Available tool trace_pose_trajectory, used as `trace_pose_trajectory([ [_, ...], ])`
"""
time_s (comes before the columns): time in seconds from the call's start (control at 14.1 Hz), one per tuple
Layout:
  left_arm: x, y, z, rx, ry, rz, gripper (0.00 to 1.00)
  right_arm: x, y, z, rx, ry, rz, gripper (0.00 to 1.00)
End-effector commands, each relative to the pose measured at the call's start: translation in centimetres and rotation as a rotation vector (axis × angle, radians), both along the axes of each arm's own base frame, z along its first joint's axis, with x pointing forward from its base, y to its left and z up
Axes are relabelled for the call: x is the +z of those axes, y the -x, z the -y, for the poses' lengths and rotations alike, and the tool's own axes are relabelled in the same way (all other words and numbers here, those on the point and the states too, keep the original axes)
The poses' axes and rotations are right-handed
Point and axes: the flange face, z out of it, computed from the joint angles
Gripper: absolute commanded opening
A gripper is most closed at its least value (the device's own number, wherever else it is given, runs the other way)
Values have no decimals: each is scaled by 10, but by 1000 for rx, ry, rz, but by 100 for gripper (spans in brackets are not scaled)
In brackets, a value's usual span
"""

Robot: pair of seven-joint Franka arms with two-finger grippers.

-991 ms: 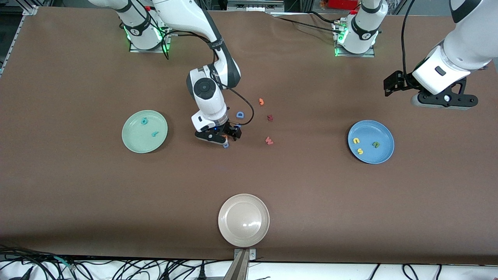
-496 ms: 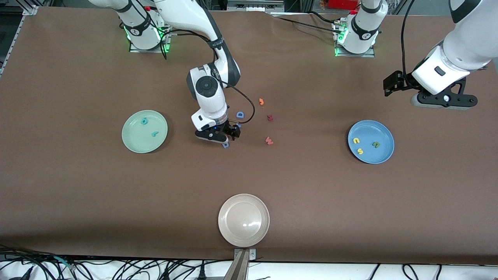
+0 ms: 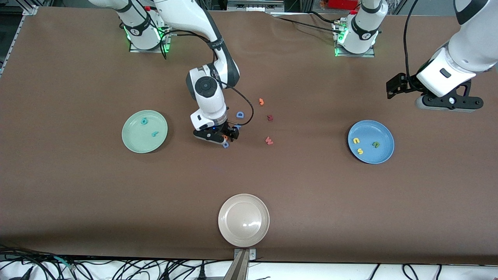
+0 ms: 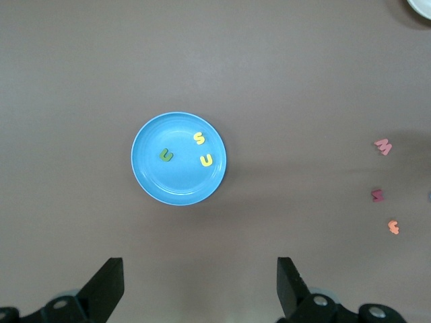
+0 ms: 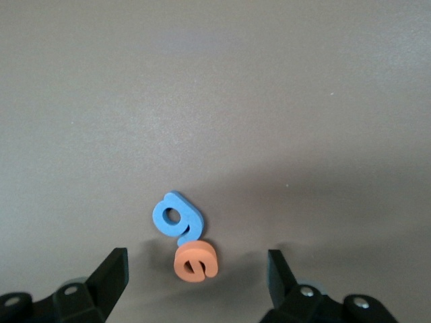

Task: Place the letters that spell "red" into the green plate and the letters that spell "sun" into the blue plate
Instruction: 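Close the right gripper on the orange 6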

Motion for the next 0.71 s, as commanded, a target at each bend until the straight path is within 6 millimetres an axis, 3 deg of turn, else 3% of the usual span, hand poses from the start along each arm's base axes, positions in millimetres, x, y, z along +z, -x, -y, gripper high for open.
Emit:
trace_pose_trajectory([
  [0.0, 5, -6, 1, 9, 26, -7, 100, -6, 4, -2, -24, 8, 29, 74],
  [0.07, 4, -6, 1, 9, 26, -9, 100, -6, 3, -1, -32, 6, 29, 61],
  [0.64, 5, -6, 1, 9, 25, -13, 100, -7, 4, -1, -41, 5, 25, 61],
])
